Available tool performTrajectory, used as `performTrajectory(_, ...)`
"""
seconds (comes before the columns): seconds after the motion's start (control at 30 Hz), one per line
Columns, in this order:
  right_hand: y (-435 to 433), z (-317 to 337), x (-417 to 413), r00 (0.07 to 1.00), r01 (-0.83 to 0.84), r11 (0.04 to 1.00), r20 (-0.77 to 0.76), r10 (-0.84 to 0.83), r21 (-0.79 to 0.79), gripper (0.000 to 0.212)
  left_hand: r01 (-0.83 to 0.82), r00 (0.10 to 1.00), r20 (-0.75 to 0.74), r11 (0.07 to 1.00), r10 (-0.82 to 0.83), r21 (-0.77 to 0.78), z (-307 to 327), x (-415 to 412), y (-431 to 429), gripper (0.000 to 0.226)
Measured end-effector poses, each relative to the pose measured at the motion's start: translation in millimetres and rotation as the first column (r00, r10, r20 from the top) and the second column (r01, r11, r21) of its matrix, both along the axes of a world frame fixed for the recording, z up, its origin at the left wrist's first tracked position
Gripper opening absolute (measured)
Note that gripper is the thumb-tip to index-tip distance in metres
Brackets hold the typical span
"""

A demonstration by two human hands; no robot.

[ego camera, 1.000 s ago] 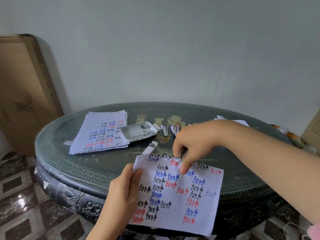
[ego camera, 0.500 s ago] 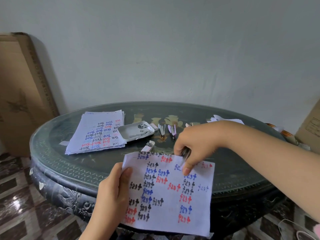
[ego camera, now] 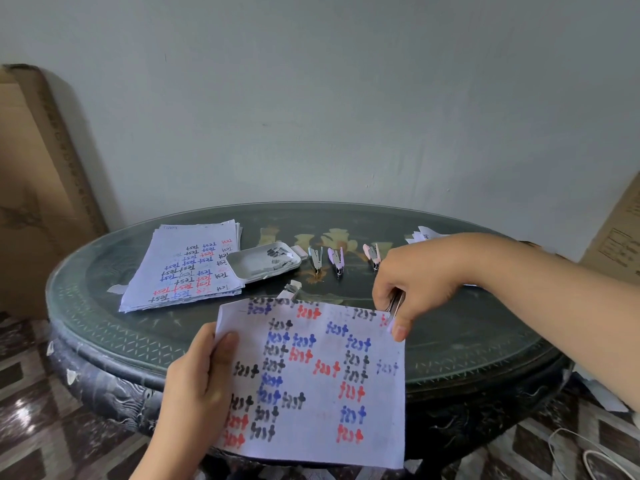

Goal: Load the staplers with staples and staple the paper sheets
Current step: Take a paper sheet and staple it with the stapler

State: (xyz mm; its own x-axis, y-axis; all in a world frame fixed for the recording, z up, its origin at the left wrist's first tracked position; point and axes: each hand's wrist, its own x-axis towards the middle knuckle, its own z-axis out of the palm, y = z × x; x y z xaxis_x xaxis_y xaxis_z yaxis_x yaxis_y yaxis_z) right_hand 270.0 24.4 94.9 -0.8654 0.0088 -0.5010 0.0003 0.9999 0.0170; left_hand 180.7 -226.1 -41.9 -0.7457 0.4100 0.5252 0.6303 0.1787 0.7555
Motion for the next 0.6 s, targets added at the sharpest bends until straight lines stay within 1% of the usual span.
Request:
performTrajectory(0.13, 0, -4, 4, 0.998, 0.007, 0.999, -0.064, -0.003, 0.051, 0.037, -0.006, 1.000, 0.003, 1.000, 0.006, -0.002, -1, 0, 2, 0.020)
performTrajectory(0.2, 1, -8, 5, 0.996, 0.023, 1.000, -0.091, -0.021, 0.020, 0.041, -0.015, 1.000, 0.018, 1.000, 0.015, 0.004, -2, -1, 3, 0.019)
performTrajectory(0.3, 11, -8, 10, 0.992, 0.103, 0.989, -0.065, -0.110, -0.104, 0.037, -0.029, 0.999, 0.039, 1.000, 0.029, 0.002, -5, -5, 4, 0.021)
performTrajectory(0.37, 24, -12, 19, 0.971, 0.195, 0.947, -0.085, -0.222, -0.256, 0.035, -0.057, 0.997, 0.054, 0.998, 0.057, -0.004, -7, -9, 4, 0.025)
performTrajectory(0.4, 31, -19, 24, 0.941, 0.249, 0.898, -0.127, -0.313, -0.363, 0.034, -0.072, 0.995, 0.063, 0.997, 0.073, -0.005, -8, -11, 3, 0.027)
performTrajectory(0.43, 38, -31, 29, 0.885, 0.307, 0.822, -0.174, -0.432, -0.480, 0.032, -0.087, 0.993, 0.074, 0.996, 0.087, -0.009, -9, -13, 2, 0.028)
performTrajectory(0.47, 43, -47, 32, 0.802, 0.352, 0.740, -0.222, -0.554, -0.573, 0.030, -0.100, 0.991, 0.089, 0.995, 0.101, -0.015, -9, -15, 1, 0.028)
performTrajectory(0.5, 46, -69, 31, 0.709, 0.385, 0.693, -0.286, -0.644, -0.609, 0.029, -0.111, 0.988, 0.109, 0.994, 0.112, -0.018, -10, -16, 0, 0.027)
performTrajectory(0.57, 45, -116, 24, 0.544, 0.441, 0.694, -0.445, -0.711, -0.569, 0.032, -0.128, 0.981, 0.141, 0.991, 0.130, -0.026, -11, -19, 0, 0.027)
performTrajectory(0.6, 42, -138, 19, 0.485, 0.466, 0.705, -0.512, -0.709, -0.535, 0.034, -0.136, 0.979, 0.147, 0.990, 0.140, -0.036, -11, -19, 1, 0.028)
